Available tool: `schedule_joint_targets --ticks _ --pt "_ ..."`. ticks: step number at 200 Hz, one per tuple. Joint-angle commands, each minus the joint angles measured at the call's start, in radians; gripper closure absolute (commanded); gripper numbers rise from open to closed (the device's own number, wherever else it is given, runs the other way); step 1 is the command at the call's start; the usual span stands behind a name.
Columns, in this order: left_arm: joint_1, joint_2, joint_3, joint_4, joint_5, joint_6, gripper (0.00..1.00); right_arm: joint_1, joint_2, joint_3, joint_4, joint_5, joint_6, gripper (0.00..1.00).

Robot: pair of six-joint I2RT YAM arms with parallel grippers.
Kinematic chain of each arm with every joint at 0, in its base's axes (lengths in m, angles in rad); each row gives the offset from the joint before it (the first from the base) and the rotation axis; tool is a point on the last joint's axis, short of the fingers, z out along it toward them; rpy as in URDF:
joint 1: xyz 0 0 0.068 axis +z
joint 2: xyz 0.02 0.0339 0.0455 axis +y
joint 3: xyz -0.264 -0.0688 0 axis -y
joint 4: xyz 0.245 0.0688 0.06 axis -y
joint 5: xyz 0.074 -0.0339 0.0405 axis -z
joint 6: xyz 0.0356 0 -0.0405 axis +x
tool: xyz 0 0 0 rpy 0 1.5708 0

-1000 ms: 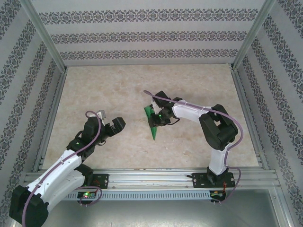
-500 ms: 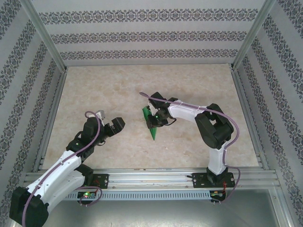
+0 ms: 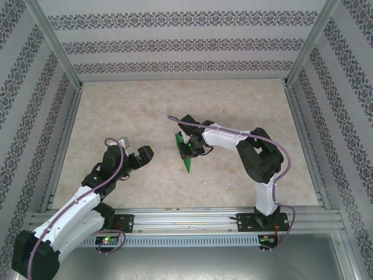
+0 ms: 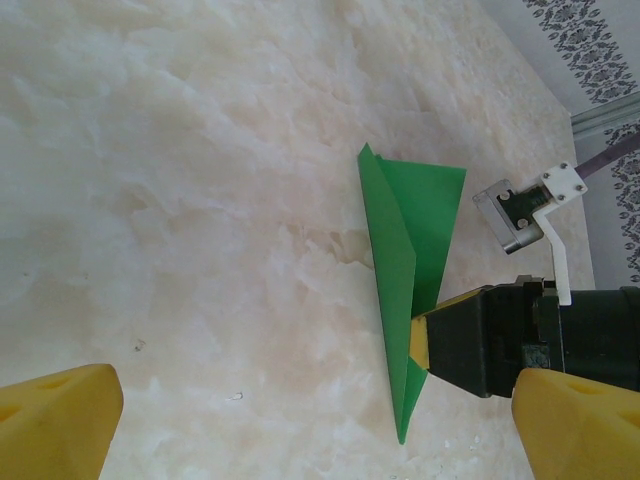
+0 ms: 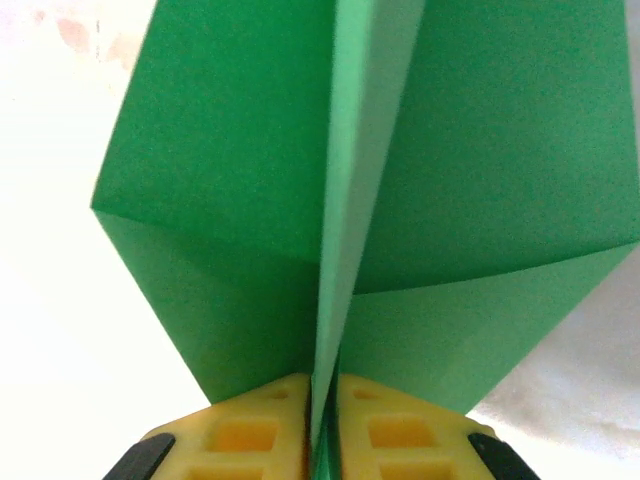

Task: Fold a paper plane with a square sheet of paper (fold left side to right side)

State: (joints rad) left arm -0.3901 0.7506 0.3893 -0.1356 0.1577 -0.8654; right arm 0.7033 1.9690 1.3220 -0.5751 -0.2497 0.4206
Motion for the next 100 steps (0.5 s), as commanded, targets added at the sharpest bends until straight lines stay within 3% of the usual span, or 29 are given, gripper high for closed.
schedule_joint_targets --ticks 1,59,100 --pt "0.021 -0.014 -0.01 -0.009 0.011 -0.006 0.0 0.014 0.028 0.026 -0.031 0.035 0.02 0.85" --pt "0.025 -0.014 -0.013 -0.006 0.014 -0.006 0.0 0.033 0.053 0.051 -0.051 0.045 0.027 0.88" --pt "0.029 -0.016 -0.009 -0.015 0.016 0.0 0.0 0.023 -0.01 0.078 -0.095 0.094 0.022 0.93"
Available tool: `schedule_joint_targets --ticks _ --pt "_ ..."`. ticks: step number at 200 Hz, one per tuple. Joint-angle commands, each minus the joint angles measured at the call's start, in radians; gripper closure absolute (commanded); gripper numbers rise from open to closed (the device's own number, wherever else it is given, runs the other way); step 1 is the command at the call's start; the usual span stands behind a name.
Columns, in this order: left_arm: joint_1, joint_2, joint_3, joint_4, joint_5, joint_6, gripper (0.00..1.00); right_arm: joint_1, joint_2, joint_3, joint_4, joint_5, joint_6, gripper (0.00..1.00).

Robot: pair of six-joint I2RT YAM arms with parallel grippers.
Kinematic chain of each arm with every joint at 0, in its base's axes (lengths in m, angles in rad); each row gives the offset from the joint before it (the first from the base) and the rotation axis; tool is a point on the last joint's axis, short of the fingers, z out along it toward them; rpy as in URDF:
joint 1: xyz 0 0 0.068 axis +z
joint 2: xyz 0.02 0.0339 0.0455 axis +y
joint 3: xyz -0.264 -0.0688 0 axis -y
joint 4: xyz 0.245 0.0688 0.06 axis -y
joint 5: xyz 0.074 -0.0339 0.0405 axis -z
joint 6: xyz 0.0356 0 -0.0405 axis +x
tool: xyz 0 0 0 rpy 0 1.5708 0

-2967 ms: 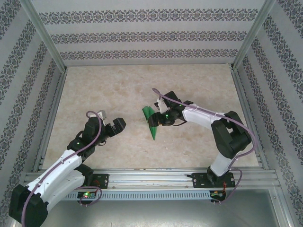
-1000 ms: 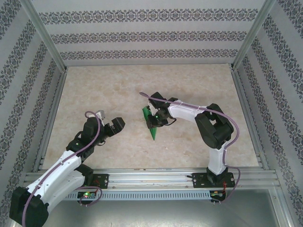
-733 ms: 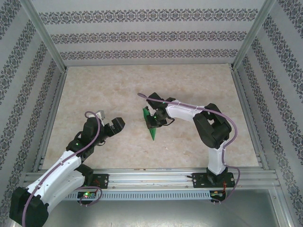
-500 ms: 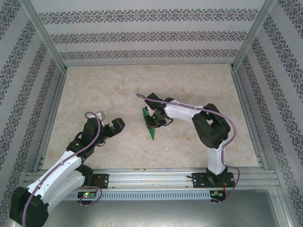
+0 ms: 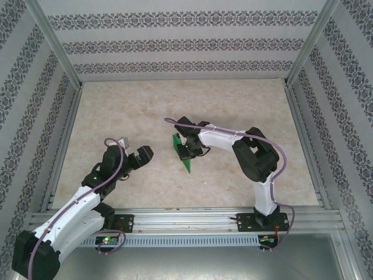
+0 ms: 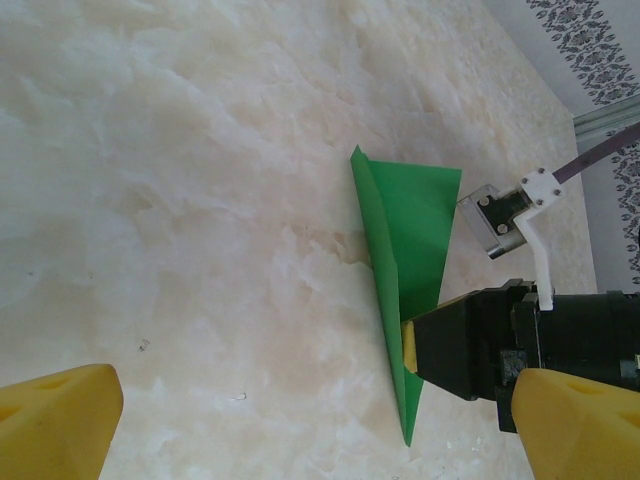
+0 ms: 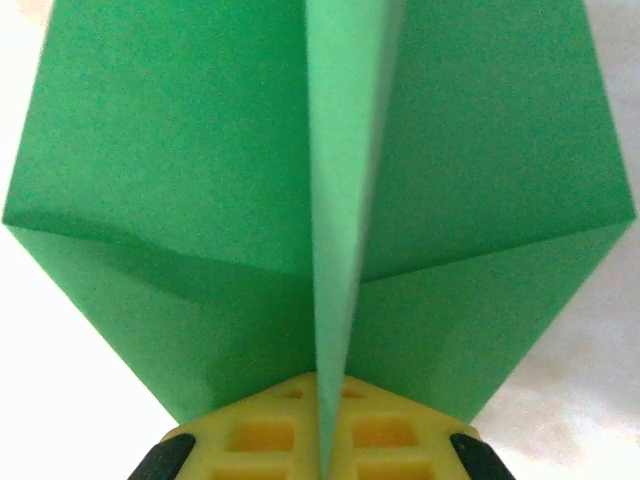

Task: Fold a paper plane with a square sheet of paper (fold left side to right side)

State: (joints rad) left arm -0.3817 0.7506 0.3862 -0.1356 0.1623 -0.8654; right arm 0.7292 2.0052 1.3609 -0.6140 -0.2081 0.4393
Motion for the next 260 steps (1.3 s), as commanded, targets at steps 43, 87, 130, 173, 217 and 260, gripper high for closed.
schedule_joint_targets --ticks 43,87,130,173,217,260 --pt "0.024 -0.028 0.006 -0.042 0.012 0.015 0.0 -0.059 -0.087 0.108 -0.132 0.125 0.02 0.96" --pt "0.028 -0.032 0.008 -0.049 0.023 0.025 0.0 -0.154 0.005 0.3 -0.248 0.242 0.037 0.99" --pt "0.033 -0.031 0.004 -0.037 0.034 0.023 0.0 -0.208 0.17 0.56 -0.378 0.342 0.012 0.99" --pt "0.037 -0.027 -0.006 -0.033 0.044 0.016 0.0 -0.227 0.337 0.77 -0.486 0.38 0.007 0.99" --pt "0.038 -0.023 -0.007 -0.046 0.046 0.013 0.0 -0.231 0.42 0.856 -0.517 0.355 0.025 0.99" --pt "0.038 -0.016 0.006 -0.07 0.041 0.014 0.0 -0.235 0.453 0.853 -0.502 0.33 0.055 0.99"
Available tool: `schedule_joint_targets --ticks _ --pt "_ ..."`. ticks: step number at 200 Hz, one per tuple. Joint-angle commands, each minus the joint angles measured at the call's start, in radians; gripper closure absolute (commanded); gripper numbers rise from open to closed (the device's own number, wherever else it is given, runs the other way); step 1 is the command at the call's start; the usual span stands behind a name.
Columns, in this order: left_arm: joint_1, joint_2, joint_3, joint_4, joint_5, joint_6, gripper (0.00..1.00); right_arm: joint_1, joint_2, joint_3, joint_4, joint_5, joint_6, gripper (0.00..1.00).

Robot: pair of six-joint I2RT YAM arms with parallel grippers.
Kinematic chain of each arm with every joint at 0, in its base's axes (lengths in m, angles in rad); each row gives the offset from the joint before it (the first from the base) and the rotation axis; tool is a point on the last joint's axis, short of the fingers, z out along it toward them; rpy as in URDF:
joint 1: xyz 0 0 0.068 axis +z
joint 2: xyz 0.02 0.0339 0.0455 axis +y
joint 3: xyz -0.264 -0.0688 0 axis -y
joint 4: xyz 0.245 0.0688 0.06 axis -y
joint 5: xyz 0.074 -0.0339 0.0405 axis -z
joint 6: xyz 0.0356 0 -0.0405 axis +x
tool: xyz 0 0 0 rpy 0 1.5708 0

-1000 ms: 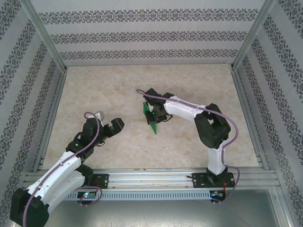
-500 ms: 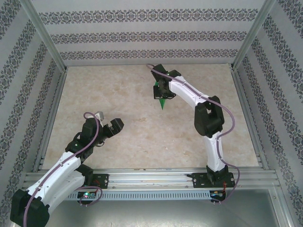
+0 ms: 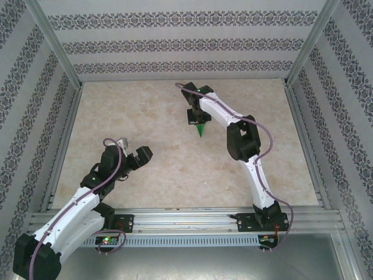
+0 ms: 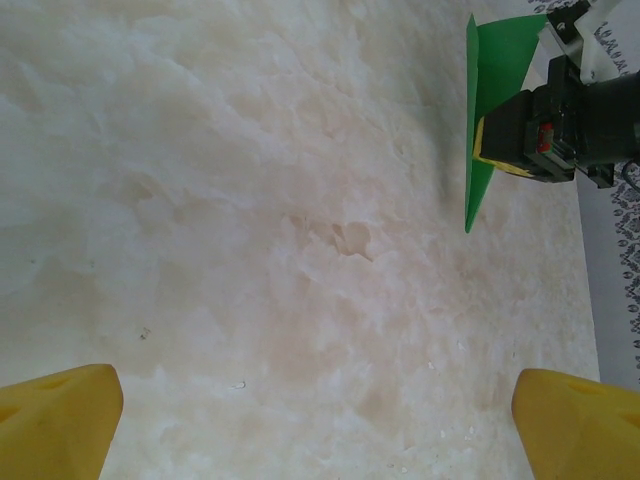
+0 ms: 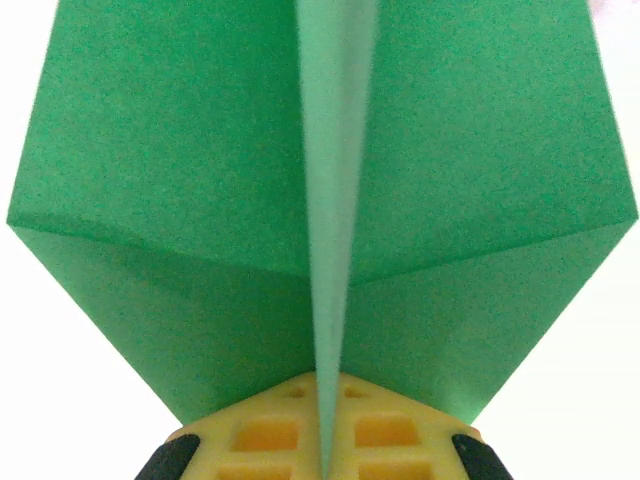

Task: Fold a paper plane with a square sheet of paper (fold left side to right side)

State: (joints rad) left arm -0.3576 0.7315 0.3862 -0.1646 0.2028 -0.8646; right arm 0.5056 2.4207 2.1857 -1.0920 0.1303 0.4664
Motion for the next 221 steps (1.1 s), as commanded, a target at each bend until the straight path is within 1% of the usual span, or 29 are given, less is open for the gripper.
schedule_joint_targets --ticks 1,39,68,120,172,221 --pt "0.014 0.003 0.006 -0.042 0.0 0.014 0.0 -0.012 0.038 0.028 -0.024 -0.01 0.029 0.99" --pt "0.015 0.012 0.017 -0.064 -0.004 0.018 0.0 -0.016 0.038 -0.022 0.035 -0.017 0.067 0.99" --pt "0.016 0.019 0.022 -0.067 -0.003 0.016 0.0 -0.019 0.035 -0.051 0.06 -0.014 0.071 0.99" --pt "0.016 0.023 0.032 -0.091 -0.005 0.019 0.0 -0.029 0.031 -0.117 0.113 -0.045 0.074 0.98" --pt "0.017 0.023 0.037 -0.105 -0.006 0.02 0.0 -0.032 0.024 -0.146 0.136 -0.077 0.067 0.85" --pt "0.015 0.023 0.039 -0.108 -0.006 0.02 0.0 -0.032 0.008 -0.161 0.147 -0.081 0.061 0.69"
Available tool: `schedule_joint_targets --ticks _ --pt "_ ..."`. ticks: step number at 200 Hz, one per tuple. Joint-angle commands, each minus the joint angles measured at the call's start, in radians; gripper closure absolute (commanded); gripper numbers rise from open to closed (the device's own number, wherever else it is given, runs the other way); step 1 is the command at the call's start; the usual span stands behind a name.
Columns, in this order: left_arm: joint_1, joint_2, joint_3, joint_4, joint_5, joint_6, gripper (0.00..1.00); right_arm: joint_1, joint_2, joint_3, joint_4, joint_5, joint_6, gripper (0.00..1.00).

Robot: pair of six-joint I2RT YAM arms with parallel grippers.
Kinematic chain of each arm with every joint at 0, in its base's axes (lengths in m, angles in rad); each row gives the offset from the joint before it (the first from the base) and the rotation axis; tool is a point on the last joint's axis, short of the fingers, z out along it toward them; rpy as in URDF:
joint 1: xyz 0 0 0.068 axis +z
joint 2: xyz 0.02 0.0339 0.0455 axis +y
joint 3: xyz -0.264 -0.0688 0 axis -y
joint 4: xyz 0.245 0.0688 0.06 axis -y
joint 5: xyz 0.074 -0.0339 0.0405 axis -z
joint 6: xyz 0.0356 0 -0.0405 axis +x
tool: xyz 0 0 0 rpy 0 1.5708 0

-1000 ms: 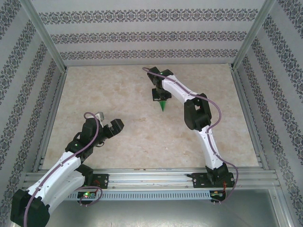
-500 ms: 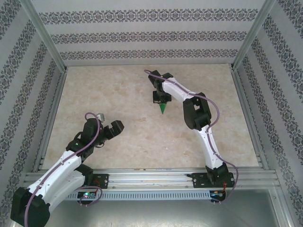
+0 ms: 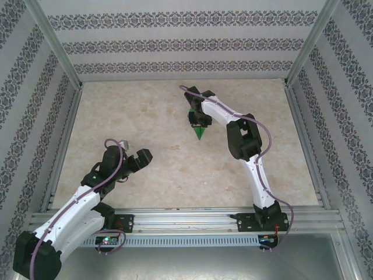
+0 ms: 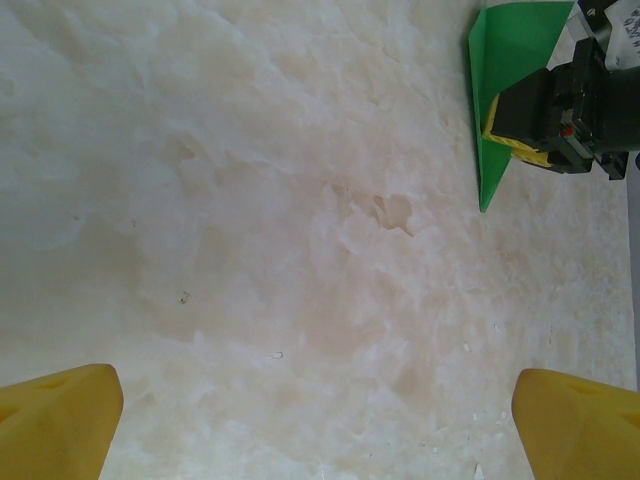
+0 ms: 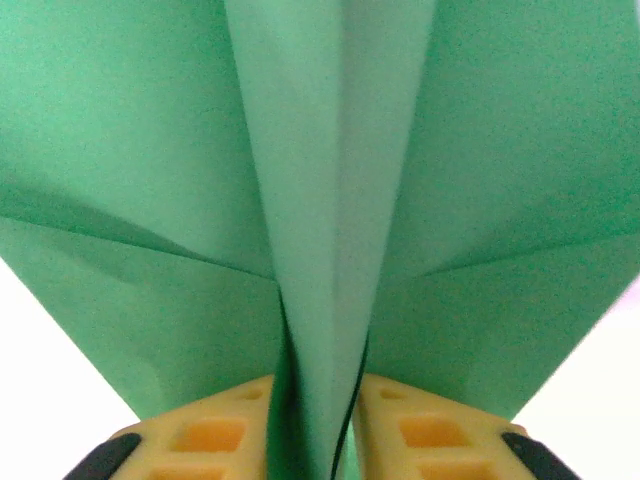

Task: Fold a paper plane with a square sheet of paper (fold left side to right side)

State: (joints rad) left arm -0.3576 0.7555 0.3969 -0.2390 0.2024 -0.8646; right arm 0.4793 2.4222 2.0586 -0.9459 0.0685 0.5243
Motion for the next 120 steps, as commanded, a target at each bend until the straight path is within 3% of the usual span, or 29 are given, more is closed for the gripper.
schedule_joint_targets --ticks 1,35,120 --pt "0.015 -0.002 0.029 -0.033 -0.006 0.021 0.0 -0.006 0.006 -0.035 0.001 -0.019 0.002 0.69" --pt "0.016 -0.004 0.031 -0.038 -0.005 0.021 0.0 -0.005 -0.007 -0.046 0.01 -0.018 -0.001 0.62" --pt "0.016 -0.002 0.034 -0.037 -0.007 0.024 0.0 0.0 -0.055 -0.053 0.015 -0.021 -0.02 0.62"
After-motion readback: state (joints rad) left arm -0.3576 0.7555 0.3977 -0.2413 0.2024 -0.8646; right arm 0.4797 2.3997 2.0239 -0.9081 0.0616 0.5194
